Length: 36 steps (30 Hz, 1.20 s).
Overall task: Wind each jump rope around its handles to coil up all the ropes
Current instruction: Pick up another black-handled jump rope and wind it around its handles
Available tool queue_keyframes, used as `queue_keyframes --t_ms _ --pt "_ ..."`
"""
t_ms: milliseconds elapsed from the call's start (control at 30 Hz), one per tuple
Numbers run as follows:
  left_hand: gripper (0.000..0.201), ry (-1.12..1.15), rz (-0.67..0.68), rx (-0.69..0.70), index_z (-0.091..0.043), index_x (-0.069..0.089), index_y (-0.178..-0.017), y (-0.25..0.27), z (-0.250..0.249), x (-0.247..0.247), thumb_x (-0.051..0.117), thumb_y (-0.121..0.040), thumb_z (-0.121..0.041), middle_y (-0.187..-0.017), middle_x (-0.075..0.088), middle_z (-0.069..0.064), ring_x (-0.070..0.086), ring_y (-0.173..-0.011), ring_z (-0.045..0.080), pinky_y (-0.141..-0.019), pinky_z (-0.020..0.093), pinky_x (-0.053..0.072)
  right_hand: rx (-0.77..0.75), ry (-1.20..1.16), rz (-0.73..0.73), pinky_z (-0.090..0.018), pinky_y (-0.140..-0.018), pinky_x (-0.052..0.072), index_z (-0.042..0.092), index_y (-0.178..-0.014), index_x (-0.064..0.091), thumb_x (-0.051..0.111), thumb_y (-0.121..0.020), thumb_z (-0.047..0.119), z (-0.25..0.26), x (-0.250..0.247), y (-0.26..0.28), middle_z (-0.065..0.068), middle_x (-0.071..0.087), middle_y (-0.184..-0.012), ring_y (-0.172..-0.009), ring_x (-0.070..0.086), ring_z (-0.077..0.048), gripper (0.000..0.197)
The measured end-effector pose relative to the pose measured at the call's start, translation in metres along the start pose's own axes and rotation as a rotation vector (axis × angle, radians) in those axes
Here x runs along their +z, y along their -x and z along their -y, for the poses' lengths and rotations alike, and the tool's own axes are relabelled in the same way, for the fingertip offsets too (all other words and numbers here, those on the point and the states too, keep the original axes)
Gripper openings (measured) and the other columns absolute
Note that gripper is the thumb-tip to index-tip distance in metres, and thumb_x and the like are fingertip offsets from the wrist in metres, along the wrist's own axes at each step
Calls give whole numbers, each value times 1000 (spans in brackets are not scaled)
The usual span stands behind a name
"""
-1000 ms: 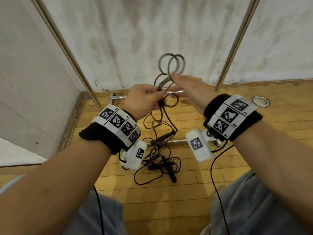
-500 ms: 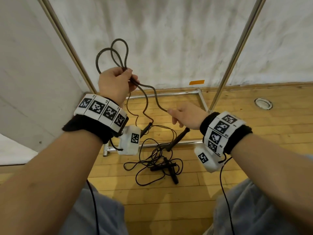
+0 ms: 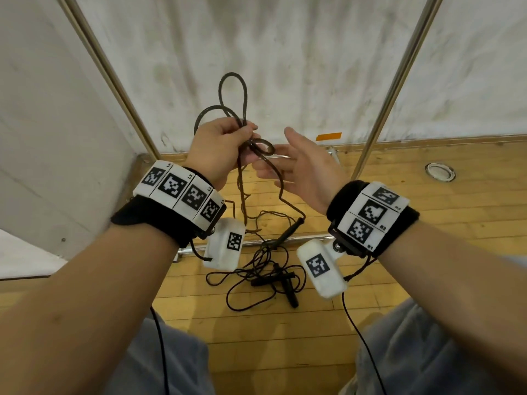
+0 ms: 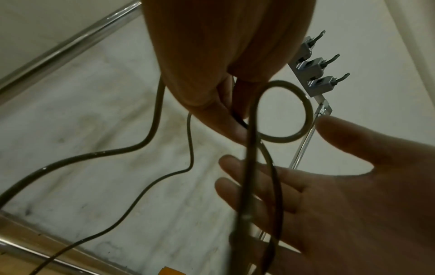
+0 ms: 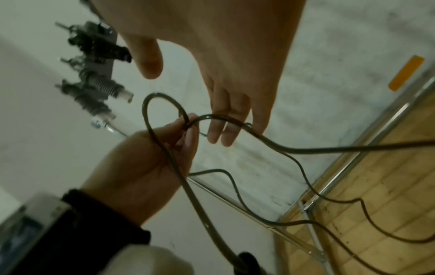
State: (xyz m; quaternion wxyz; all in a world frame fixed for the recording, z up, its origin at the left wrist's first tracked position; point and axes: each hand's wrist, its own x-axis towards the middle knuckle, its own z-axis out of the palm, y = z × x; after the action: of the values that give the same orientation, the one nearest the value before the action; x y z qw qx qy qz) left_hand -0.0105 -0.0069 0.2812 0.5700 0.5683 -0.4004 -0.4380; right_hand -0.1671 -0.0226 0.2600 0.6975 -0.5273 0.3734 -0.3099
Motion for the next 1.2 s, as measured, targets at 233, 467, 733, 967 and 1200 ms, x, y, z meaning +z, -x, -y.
queue_keyframes --t_ms 233,467,733,967,1200 --pt "14 2 47 90 -10 66 -90 9 -5 7 54 -93 -2 -88 63 16 67 -82 24 -65 27 56 -38 307 20 -46 -101 42 25 -124 58 41 -81 71 -4 10 4 0 74 -94 -94 69 -15 66" --pt "16 44 113 45 -6 64 -87 11 -8 9 52 -94 0 -80 64 7 70 -78 17 -64 22 55 -36 248 -10 -50 -101 43 13 -88 64 60 -85 20 -5 8 0 -10 74 -90 -91 69 -25 9" --pt "17 266 97 -85 -1 55 -89 8 -10 10 42 -99 1 -85 55 8 72 -70 17 -55 21 55 -25 209 122 -46 -95 45 20 -69 70 60 -73 23 -2 8 0 -5 72 -78 -83 69 -26 11" --pt "15 353 -91 -89 -6 54 -91 -6 -14 -3 42 -100 -4 -83 58 4 72 -71 16 -60 20 54 7 549 164 -45 -101 40 18 -80 65 54 -86 5 -8 7 8 3 64 -57 -78 67 -16 18" --pt "11 30 384 -220 -22 61 -82 13 -3 0 51 -80 -18 -93 64 -3 60 -96 14 -89 43 37 -50 -173 48 -27 -60 32 10 -77 50 28 -101 26 18 5 10 0 40 -63 -56 35 -13 36"
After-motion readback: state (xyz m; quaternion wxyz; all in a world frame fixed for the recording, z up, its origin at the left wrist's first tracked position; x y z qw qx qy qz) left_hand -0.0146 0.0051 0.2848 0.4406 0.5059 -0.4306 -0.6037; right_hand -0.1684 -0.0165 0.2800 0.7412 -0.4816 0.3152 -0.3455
